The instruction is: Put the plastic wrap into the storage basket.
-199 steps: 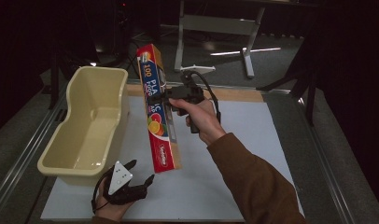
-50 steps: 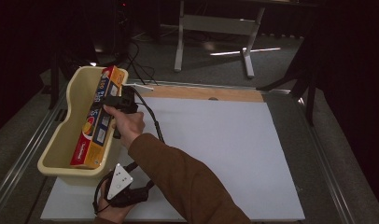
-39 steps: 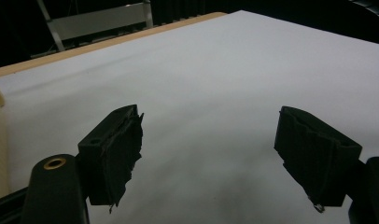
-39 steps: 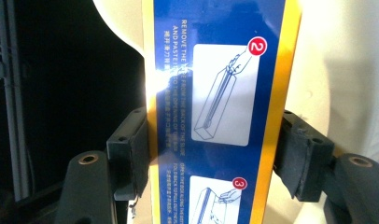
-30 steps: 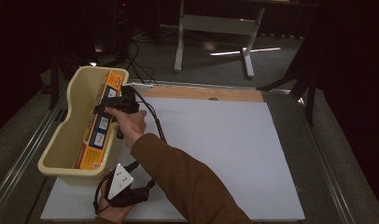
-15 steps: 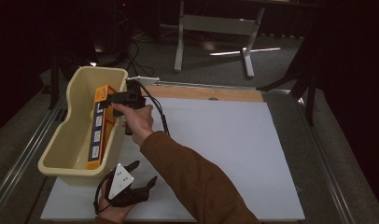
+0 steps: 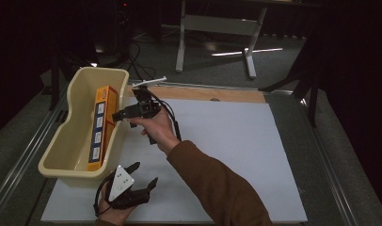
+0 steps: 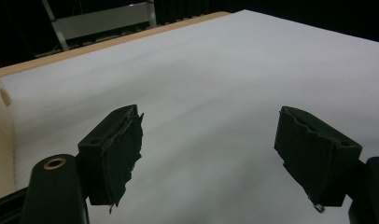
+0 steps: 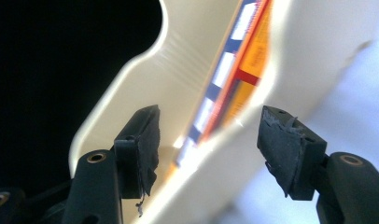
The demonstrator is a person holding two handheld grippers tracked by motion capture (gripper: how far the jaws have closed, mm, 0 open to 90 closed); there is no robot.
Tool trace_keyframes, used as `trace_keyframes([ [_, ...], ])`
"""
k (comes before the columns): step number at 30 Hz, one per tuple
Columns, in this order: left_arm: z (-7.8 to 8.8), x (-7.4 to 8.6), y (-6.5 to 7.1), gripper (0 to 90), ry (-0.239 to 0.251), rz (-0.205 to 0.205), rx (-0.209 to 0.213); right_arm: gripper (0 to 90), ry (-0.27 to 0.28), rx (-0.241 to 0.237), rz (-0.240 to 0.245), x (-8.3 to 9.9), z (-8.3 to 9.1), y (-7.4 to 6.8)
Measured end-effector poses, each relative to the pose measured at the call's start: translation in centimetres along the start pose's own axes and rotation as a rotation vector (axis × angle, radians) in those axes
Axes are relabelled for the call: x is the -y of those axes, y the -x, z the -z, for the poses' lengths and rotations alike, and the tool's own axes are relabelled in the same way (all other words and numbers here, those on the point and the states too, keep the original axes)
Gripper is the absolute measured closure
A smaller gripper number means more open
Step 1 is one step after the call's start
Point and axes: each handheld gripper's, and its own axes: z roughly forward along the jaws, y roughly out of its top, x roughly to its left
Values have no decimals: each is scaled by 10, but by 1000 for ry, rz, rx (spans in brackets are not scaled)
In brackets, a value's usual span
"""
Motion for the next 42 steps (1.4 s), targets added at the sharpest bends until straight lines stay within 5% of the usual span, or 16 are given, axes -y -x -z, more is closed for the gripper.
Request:
trace_keyframes([
  [8,0,-1,0,227,0,-3,-5,338,1,160,325,34,31,-1],
  [13,0,-1,0,227,-4,2,-6,300,-3,237,422,63,50,6],
  [19,-1,-1,0,227,-12,-2,-7,299,28,340,463,94,74,29],
  [27,-4,0,-3,229,-33,19,-29,294,58,394,523,139,103,62],
  [42,-4,1,-7,228,-44,32,-47,278,185,452,480,226,170,114],
])
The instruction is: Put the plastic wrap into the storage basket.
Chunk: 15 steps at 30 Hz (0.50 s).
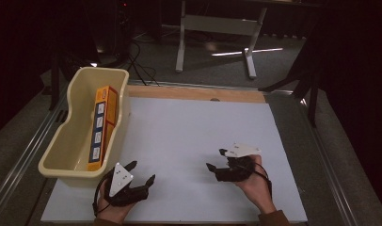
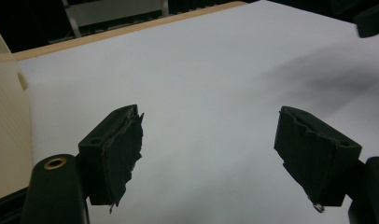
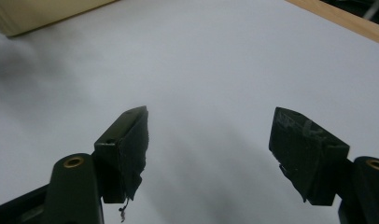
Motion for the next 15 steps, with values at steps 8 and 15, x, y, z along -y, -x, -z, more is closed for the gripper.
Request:
trace_keyframes([
  [8,-1,1,-1,228,-11,-2,0,262,20,46,-54,43,17,16],
  [15,0,2,-3,227,-22,5,-5,204,53,38,-38,70,33,23],
])
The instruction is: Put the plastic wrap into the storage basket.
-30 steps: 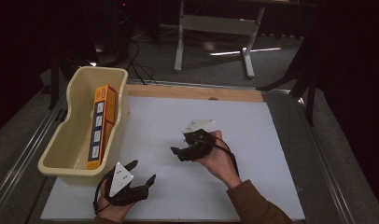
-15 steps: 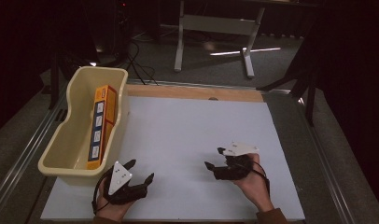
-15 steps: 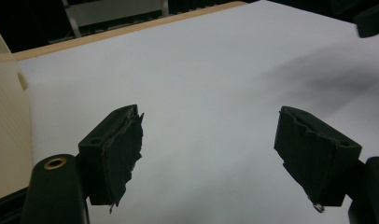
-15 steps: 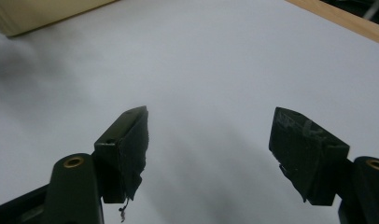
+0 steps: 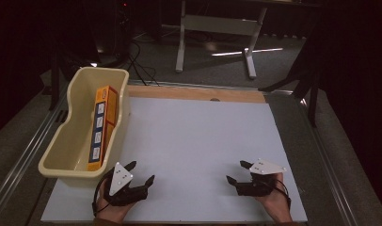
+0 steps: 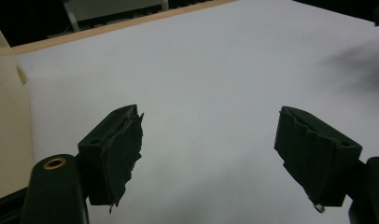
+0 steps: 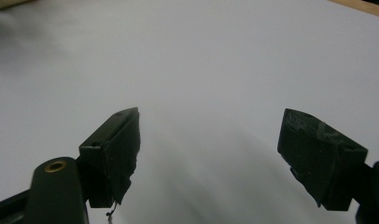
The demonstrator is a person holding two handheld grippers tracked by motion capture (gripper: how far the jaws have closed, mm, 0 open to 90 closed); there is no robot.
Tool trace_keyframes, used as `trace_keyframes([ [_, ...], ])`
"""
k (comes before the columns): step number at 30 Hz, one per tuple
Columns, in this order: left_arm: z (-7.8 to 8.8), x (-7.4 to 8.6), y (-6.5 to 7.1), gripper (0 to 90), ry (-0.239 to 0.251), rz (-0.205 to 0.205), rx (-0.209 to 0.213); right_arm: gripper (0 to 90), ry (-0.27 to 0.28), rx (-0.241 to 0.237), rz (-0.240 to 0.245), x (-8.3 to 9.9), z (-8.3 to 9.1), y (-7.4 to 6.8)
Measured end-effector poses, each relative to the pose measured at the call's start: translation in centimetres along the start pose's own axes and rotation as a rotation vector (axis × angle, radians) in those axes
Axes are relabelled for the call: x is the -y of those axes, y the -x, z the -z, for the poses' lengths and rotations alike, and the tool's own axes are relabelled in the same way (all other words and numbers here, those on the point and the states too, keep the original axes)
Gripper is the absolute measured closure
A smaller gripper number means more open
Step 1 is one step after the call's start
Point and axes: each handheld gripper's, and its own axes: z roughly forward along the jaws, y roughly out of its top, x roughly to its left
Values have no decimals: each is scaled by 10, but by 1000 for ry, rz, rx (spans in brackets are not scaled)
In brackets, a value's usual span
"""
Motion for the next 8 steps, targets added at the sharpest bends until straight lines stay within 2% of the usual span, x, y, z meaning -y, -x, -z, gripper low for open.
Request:
trace_keyframes([
  [2,1,0,-2,227,-5,7,-9,195,13,23,9,7,8,3],
  [5,1,1,-3,227,-3,14,-10,190,42,35,-21,14,19,8],
  [8,0,0,-1,227,-8,2,-9,186,63,39,-35,18,22,12],
])
